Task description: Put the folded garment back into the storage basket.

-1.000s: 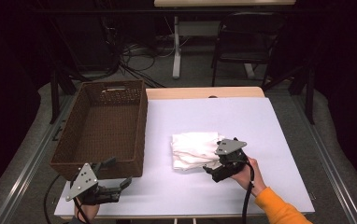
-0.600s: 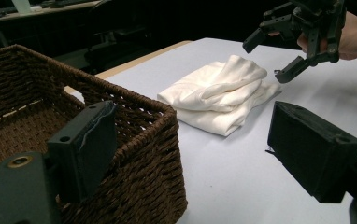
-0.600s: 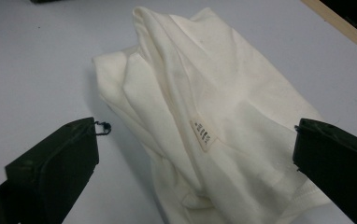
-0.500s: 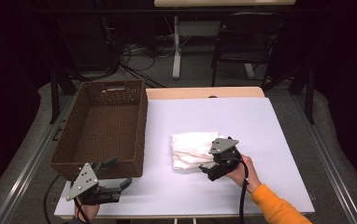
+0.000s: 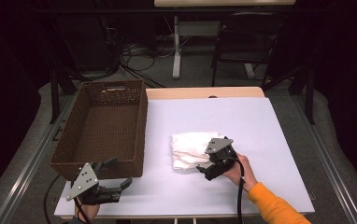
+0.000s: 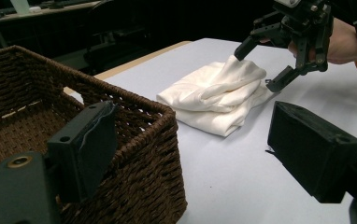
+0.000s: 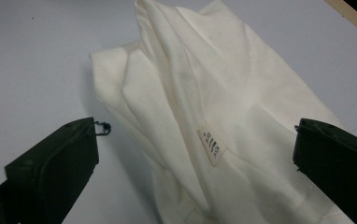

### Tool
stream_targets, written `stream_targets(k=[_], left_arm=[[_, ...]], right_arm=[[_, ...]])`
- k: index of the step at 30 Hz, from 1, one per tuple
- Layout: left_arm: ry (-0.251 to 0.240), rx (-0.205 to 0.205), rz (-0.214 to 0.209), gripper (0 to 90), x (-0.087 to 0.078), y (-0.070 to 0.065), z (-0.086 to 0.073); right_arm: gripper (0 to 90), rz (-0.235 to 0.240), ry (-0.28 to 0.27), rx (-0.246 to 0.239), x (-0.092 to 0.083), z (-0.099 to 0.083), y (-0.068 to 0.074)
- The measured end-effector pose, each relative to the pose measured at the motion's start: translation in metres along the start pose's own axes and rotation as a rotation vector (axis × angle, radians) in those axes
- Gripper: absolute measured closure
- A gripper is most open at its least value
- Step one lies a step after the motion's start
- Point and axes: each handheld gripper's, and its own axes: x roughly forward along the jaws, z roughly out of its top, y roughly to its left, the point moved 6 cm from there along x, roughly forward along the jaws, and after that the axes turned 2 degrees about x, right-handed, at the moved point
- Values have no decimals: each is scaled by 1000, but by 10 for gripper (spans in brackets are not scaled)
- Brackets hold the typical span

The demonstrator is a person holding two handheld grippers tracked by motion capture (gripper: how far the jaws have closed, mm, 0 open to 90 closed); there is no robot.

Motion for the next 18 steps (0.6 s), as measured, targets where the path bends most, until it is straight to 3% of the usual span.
stream_targets(k=[18], left_arm=[[-4, 0, 0, 158, 0, 0, 0]], right_arm=[[0, 37, 45, 3, 14, -1, 3]])
